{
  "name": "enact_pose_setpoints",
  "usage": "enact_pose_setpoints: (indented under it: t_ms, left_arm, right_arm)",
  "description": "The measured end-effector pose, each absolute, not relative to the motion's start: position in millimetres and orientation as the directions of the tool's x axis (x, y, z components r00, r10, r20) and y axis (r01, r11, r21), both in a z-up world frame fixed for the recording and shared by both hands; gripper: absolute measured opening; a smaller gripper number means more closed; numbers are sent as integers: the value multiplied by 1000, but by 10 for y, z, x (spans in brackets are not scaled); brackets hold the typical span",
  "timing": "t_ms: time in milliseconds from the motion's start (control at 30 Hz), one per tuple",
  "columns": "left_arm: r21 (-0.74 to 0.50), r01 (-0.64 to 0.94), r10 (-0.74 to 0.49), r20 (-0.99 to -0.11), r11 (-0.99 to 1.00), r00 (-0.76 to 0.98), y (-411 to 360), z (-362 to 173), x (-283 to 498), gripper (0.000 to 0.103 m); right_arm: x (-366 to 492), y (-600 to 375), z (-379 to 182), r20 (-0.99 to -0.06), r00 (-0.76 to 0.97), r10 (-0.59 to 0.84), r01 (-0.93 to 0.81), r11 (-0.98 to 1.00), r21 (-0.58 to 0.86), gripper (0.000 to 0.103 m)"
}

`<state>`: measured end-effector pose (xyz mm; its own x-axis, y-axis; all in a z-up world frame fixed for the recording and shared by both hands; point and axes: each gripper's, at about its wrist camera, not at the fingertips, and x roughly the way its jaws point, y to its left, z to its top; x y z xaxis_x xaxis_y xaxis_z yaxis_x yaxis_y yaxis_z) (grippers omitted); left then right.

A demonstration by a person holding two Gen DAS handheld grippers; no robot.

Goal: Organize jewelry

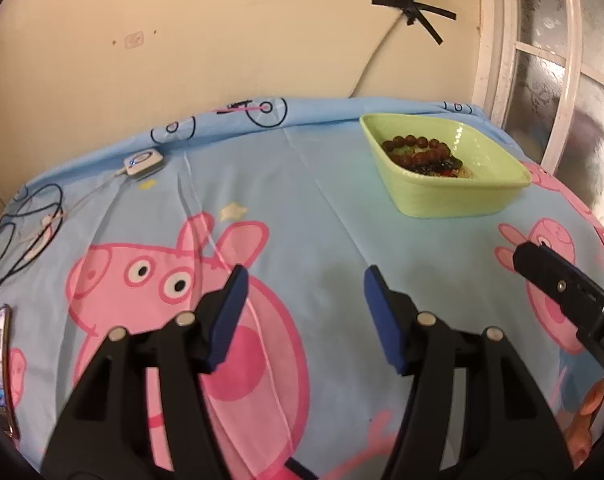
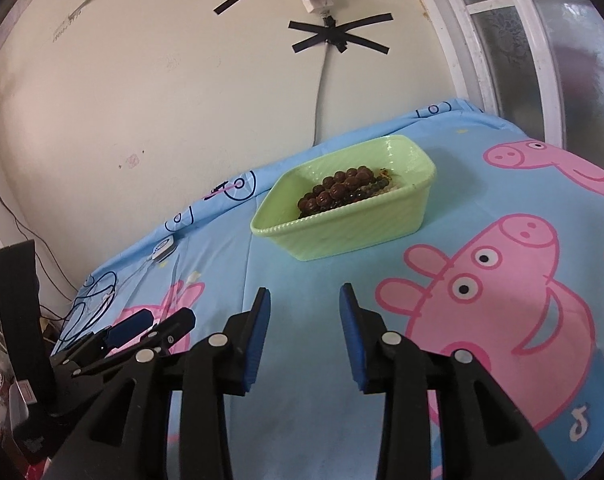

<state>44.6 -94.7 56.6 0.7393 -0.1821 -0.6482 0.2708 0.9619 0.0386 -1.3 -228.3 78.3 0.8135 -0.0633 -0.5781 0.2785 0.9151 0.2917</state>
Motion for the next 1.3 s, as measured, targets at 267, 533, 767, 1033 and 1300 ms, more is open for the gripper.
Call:
enact_pose_setpoints:
  t_ms: [267, 533, 767, 1033, 1300]
  left_arm:
    - [53, 273, -176, -646, 961, 743, -974, 564, 440, 58]
    - [65, 271, -167, -644, 960, 746, -979, 552, 440, 59]
    - [65, 268, -166, -641, 961, 749, -966, 557, 441, 63]
    - [65, 269, -167, -641, 961, 749, -964, 557, 443, 63]
    - [73, 262, -159, -629, 962, 761, -967, 584, 418, 72]
  right_arm:
    - [-14, -2380, 743, -585, 810, -29, 287, 891, 352, 13]
    - [10, -2529, 644, -595, 803, 38, 290, 847, 445, 13]
    - [-17, -2528, 647, -584, 810, 50, 280, 842, 461, 13]
    - [-37, -2521, 652, -580, 813, 48, 283, 839, 465, 13]
    - [-37, -2523, 652, -580, 813, 49, 282, 838, 467, 13]
